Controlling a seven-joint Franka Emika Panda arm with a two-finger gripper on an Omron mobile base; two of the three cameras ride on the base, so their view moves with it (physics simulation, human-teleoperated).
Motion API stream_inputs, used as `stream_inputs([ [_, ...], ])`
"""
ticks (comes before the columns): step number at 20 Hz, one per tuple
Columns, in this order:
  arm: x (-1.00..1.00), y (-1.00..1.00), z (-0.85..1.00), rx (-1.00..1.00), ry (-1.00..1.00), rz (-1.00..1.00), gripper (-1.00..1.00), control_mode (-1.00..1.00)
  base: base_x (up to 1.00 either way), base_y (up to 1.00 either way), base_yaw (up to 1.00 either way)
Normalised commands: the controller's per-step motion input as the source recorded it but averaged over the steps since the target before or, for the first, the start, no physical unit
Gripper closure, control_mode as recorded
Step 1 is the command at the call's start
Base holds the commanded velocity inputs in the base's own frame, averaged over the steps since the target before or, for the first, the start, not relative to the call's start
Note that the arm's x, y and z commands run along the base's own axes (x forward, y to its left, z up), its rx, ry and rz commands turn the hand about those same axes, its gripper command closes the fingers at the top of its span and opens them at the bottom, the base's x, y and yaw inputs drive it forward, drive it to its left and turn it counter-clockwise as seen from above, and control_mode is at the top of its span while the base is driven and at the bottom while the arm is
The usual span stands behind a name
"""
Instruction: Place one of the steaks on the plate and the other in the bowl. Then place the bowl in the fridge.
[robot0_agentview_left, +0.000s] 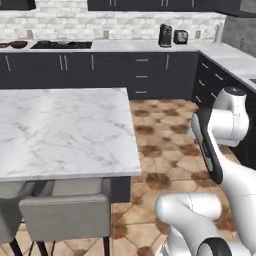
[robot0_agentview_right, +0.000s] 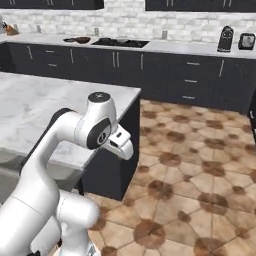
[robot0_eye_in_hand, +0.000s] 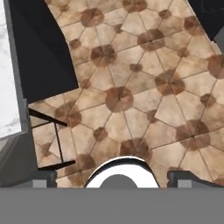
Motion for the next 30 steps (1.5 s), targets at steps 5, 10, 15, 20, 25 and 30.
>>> stream_inputs([
  [5, 0.00, 0.00, 0.00, 0.00, 0.00, 0.00, -1.00, 1.00, 0.57, -0.99, 0.12],
  [10, 0.00, 0.00, 0.00, 0.00, 0.00, 0.00, -1.00, 1.00, 0.91, -0.73, -0.17],
  [15, 0.00, 0.00, 0.00, 0.00, 0.00, 0.00, -1.00, 1.00, 1.00, -0.50, -0.15],
  [20, 0.00, 0.00, 0.00, 0.00, 0.00, 0.00, -1.00, 1.00, 1.00, -0.45, -0.07],
  [25, 0.00, 0.00, 0.00, 0.00, 0.00, 0.00, -1.00, 1.00, 1.00, -0.45, -0.01],
  [30, 0.00, 0.00, 0.00, 0.00, 0.00, 0.00, -1.00, 1.00, 1.00, -0.29, 0.00],
])
